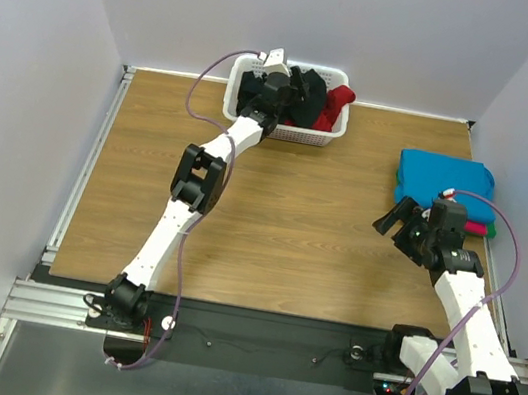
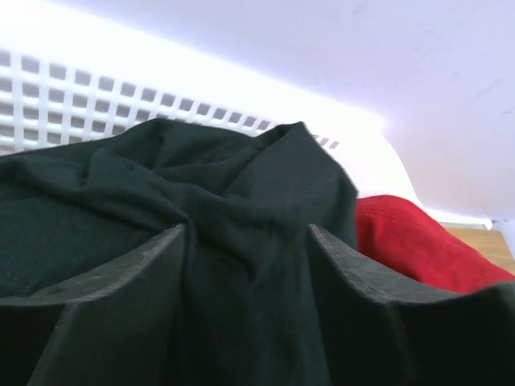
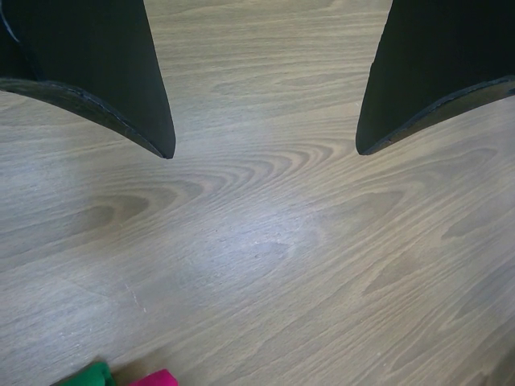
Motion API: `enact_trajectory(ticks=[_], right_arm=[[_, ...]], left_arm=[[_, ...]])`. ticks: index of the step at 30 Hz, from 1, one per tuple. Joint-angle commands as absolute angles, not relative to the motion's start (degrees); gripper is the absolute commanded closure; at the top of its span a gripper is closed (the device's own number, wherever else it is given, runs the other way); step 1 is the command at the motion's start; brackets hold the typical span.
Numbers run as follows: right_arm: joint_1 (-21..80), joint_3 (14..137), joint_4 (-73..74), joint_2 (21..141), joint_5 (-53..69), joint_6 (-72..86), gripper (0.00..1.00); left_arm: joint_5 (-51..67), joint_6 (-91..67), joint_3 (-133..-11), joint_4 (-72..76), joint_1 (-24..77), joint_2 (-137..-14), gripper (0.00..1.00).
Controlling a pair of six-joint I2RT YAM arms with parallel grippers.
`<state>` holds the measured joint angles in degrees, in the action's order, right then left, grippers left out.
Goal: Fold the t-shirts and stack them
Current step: Grab the tshirt from the pile
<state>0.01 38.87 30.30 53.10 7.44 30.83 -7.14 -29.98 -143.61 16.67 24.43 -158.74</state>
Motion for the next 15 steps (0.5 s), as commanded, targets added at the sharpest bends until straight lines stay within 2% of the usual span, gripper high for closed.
enact_trajectory(ticks=[1,2,3,4,5,6,8,12,15], right_arm=[[-0.09,38.85,27.77,52.56,5.71,30.15,0.0],[-0.09,38.93,27.69,52.73,5.71,29.97,0.0],[-0.09,38.94,27.6,52.82,5.54,29.97,0.0],[-0.09,38.94,27.68,53.08,5.36,30.14,0.0],[-0.09,39.02,27.77,53.17,5.19,30.15,0.0],[-0.09,39.02,27.69,53.26,4.92,30.06,0.0],[-0.09,38.94,27.69,53.52,4.57,30.15,0.0],[-0.09,38.76,27.6,53.7,4.13,30.23,0.0],[-0.09,38.76,27.69,53.7,3.87,30.23,0.0]], left_arm=[[-9.49,-31.02,-146.69,21.44,24.35,-158.73,0.37],[-9.14,-31.2,-146.78,22.14,24.35,-158.99,0.38],[-8.97,-31.9,-147.04,22.76,24.35,-159.34,0.45],[-8.79,-32.95,-147.3,23.11,24.35,-159.87,0.57],[-8.62,-33.57,-147.3,23.38,24.35,-160.13,0.62],[-8.61,-34.01,-147.3,24.07,24.35,-160.31,0.83],[-7.39,-34.63,-147.22,24.61,24.35,-160.75,1.0],[-4.93,-32.7,-143.36,28.55,24.52,-157.86,1.0],[-3.35,-30.51,-138.36,30.05,24.7,-151.38,1.0]])
